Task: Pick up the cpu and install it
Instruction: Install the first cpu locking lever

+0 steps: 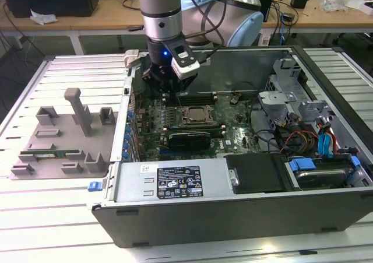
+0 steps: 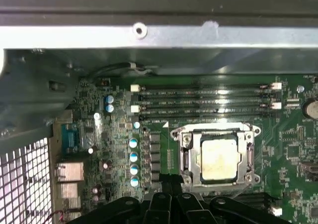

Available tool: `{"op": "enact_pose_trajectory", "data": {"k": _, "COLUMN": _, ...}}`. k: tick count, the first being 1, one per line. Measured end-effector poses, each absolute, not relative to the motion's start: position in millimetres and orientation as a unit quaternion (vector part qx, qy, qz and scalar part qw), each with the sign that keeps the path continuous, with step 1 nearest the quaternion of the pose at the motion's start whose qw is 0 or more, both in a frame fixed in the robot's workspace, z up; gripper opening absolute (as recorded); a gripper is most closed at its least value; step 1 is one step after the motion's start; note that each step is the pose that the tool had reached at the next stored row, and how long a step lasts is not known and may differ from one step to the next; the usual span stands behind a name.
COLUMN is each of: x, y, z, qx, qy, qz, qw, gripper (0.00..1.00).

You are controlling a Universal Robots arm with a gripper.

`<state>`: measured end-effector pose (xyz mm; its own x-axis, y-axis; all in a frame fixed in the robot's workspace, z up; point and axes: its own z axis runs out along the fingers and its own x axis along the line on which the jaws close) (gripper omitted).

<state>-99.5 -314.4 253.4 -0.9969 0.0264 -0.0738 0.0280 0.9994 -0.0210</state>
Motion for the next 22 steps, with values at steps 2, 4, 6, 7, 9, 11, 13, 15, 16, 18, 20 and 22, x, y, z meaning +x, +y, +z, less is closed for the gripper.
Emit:
{"op": "enact_pose_trajectory", "data": {"k": 2, "x": -100.6, "y": -314.4, "z": 252.4, "qx": 0.014, "qy": 0.999, "qz": 0.0, "qw": 0.037, "gripper": 0.11}}
{"op": "enact_pose_trajectory", "data": {"k": 4, "x": -102.1, "y": -314.4, "z": 251.7, "qx": 0.014, "qy": 0.999, "qz": 0.005, "qw": 0.037, "gripper": 0.11}}
{"op": "enact_pose_trajectory", "data": {"k": 6, "x": -103.3, "y": -314.5, "z": 250.9, "qx": 0.013, "qy": 0.999, "qz": 0.013, "qw": 0.036, "gripper": 0.11}}
{"op": "enact_pose_trajectory", "data": {"k": 7, "x": -103.6, "y": -314.6, "z": 250.5, "qx": 0.012, "qy": 0.999, "qz": 0.022, "qw": 0.036, "gripper": 0.11}}
{"op": "enact_pose_trajectory", "data": {"k": 9, "x": -104.1, "y": -314.7, "z": 250.0, "qx": 0.011, "qy": 0.999, "qz": 0.035, "qw": 0.036, "gripper": 0.11}}
{"op": "enact_pose_trajectory", "data": {"k": 11, "x": -104.9, "y": -314.8, "z": 249.4, "qx": 0.01, "qy": 0.998, "qz": 0.049, "qw": 0.036, "gripper": 0.11}}
{"op": "enact_pose_trajectory", "data": {"k": 13, "x": -106.0, "y": -314.9, "z": 248.7, "qx": 0.009, "qy": 0.998, "qz": 0.058, "qw": 0.036, "gripper": 0.11}}
{"op": "enact_pose_trajectory", "data": {"k": 15, "x": -106.9, "y": -315.0, "z": 248.1, "qx": 0.009, "qy": 0.997, "qz": 0.072, "qw": 0.036, "gripper": 0.11}}
{"op": "enact_pose_trajectory", "data": {"k": 16, "x": -107.1, "y": -315.0, "z": 248.0, "qx": 0.009, "qy": 0.996, "qz": 0.078, "qw": 0.036, "gripper": 0.11}}
{"op": "enact_pose_trajectory", "data": {"k": 18, "x": -107.6, "y": -315.0, "z": 247.8, "qx": 0.008, "qy": 0.995, "qz": 0.092, "qw": 0.035, "gripper": 0.11}}
{"op": "enact_pose_trajectory", "data": {"k": 20, "x": -107.8, "y": -315.0, "z": 247.7, "qx": 0.008, "qy": 0.994, "qz": 0.101, "qw": 0.035, "gripper": 0.11}}
{"op": "enact_pose_trajectory", "data": {"k": 22, "x": -107.8, "y": -315.0, "z": 247.7, "qx": 0.008, "qy": 0.994, "qz": 0.101, "qw": 0.035, "gripper": 0.11}}
